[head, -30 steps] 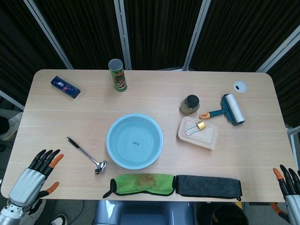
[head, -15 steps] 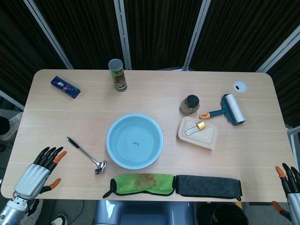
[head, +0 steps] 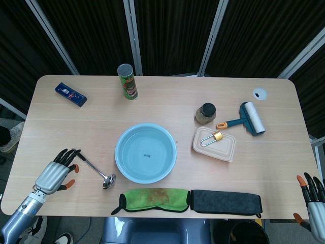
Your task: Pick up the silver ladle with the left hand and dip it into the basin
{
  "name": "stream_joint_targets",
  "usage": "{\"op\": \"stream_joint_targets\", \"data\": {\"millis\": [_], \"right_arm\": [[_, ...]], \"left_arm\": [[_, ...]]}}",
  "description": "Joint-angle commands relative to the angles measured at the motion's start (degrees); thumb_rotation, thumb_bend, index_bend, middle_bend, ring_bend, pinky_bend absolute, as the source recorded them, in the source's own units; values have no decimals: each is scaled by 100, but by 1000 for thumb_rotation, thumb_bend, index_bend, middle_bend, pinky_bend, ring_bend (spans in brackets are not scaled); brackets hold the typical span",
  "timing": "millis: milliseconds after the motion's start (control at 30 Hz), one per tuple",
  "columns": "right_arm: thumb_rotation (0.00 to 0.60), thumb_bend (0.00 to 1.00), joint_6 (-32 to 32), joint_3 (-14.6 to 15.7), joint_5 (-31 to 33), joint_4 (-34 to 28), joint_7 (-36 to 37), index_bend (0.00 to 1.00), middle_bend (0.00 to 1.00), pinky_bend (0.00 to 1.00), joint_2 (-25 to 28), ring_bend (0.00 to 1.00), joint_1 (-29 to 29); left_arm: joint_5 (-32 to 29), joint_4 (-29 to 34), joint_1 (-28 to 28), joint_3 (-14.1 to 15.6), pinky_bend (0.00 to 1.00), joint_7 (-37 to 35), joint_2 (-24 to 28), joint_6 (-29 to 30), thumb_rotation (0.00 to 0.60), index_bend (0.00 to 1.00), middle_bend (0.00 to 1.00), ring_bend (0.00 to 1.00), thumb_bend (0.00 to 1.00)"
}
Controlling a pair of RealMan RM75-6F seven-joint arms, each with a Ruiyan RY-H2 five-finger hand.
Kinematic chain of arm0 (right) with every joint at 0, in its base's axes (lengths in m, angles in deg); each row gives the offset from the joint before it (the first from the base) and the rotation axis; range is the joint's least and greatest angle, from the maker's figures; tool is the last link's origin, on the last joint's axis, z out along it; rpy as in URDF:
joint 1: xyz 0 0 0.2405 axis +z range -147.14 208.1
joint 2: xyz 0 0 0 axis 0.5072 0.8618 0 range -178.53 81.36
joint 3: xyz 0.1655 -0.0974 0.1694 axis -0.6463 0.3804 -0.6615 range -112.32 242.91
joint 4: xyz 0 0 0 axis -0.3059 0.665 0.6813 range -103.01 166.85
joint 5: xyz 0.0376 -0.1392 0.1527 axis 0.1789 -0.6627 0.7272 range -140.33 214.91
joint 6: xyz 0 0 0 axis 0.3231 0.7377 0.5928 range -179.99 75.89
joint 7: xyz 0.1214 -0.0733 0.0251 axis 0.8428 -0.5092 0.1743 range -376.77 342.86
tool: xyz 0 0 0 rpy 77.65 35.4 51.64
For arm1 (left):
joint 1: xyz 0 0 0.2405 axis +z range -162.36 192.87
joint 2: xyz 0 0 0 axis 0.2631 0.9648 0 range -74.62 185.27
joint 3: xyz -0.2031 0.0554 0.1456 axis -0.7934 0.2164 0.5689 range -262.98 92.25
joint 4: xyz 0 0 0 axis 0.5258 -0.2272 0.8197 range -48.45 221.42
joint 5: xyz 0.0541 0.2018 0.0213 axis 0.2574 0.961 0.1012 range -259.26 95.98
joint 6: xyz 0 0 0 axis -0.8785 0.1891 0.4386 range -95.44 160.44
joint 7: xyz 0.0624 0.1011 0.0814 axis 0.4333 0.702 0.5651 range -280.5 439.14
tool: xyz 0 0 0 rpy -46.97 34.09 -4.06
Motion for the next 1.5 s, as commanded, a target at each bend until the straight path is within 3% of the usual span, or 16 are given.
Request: {"op": "stream_joint_targets", "data": {"millis": [33, 800, 1500], "right_arm": [[600, 0, -23, -17, 39, -3, -5, 0, 0, 0, 1, 0, 12], [600, 0, -58, -154, 428, 4, -7, 0, 0, 0, 31, 0, -3], [600, 0, -38, -201, 534, 6, 46, 0, 0, 0, 62, 0, -5]], "left_arm": [[-66, -183, -65, 2, 0, -32, -152, -71, 600, 455, 0, 0, 303], [-299, -1740, -650, -128, 0, 62, -1414, -537, 600, 454, 0, 0, 326], [-541, -2072, -840, -80, 0, 135, -1708, -791, 600, 454, 0, 0, 326]]}}
